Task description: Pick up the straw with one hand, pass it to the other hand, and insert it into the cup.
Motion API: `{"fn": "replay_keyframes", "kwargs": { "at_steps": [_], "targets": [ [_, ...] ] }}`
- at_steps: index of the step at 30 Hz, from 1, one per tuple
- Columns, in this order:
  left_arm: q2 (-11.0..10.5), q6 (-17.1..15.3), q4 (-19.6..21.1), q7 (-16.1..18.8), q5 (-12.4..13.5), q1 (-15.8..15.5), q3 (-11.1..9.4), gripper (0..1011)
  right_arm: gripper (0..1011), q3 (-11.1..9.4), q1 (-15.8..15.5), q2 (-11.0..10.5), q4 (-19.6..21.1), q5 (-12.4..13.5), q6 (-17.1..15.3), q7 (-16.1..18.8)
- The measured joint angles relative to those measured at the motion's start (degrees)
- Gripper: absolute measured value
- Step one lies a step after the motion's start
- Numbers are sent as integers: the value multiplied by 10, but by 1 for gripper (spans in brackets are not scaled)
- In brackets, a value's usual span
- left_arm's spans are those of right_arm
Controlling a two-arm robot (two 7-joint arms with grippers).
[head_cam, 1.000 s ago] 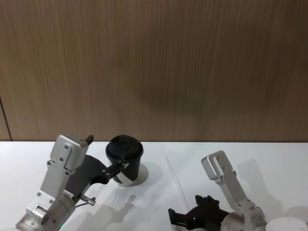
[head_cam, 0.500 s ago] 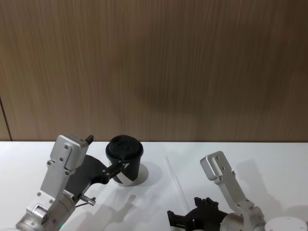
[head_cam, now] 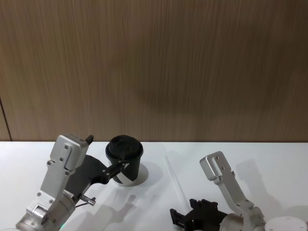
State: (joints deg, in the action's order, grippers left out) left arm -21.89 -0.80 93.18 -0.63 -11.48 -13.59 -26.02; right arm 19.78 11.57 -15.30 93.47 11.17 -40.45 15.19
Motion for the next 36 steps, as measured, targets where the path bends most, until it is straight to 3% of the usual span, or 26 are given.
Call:
{"fn": "replay_keyframes", "kwargs": {
  "at_steps": [19, 26, 36],
  "targets": [
    [0, 0, 0, 0, 0, 0, 0, 1003, 105, -1, -1, 1, 0, 0, -3, 2],
    [0, 0, 0, 0, 0, 0, 0, 1003, 28, -1, -1, 1, 0, 0, -3, 2],
    [0, 0, 0, 0, 0, 0, 0, 1003, 0, -1, -1, 1, 0, 0, -3, 2]
  ]
}}
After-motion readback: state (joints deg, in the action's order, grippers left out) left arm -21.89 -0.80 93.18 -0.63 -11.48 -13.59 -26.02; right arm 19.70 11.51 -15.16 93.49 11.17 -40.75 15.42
